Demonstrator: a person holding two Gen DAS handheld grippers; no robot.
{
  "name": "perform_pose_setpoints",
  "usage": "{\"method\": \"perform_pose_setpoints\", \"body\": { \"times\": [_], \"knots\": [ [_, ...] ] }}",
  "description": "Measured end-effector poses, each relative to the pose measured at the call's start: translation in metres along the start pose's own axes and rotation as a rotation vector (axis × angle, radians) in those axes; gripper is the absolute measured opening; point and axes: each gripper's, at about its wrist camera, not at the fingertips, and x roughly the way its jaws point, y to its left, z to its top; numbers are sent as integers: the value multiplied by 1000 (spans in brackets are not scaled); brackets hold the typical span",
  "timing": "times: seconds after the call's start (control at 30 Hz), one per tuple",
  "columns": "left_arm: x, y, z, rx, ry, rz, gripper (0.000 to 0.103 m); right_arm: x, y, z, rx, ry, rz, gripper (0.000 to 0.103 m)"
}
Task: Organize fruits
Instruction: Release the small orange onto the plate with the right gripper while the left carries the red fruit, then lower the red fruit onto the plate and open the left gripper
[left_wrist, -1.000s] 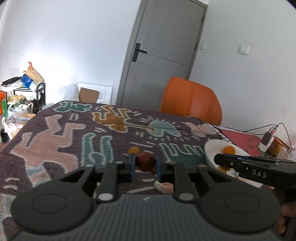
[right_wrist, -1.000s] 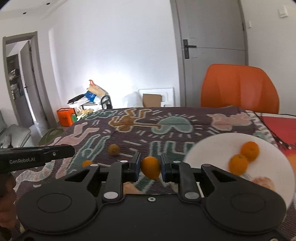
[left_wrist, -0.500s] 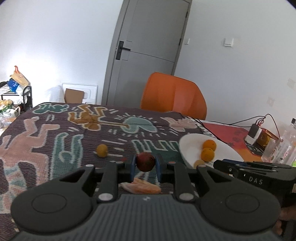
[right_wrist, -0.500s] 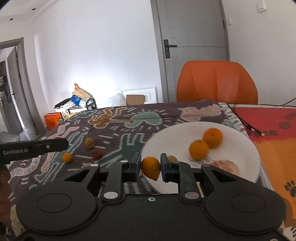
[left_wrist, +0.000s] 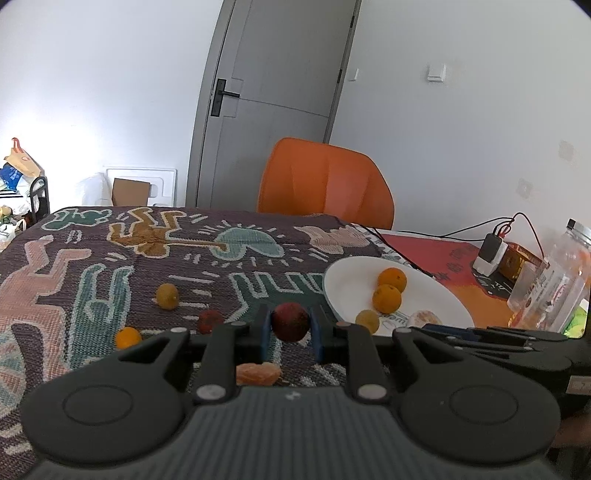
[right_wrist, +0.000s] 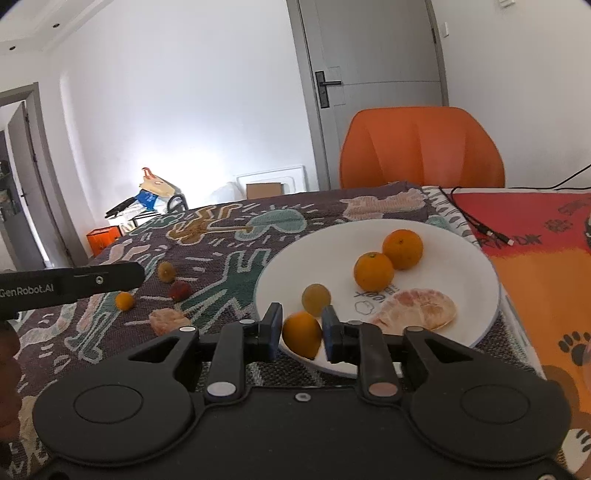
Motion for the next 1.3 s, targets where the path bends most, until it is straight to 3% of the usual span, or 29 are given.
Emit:
{"method": "perform_pose_setpoints", "body": {
  "times": [0.13,0.7,1.3],
  "knots": [
    [1,-4,0,12,5,-6,21,-6,-2,-2,0,-15,1,37],
    [28,-51,1,75,38,-97,21,-37,-42,-11,84,-57,-81,37],
    [55,-102,0,141,75,-178,21,-50,-59,-11,130,-86,-88,41]
  ]
}}
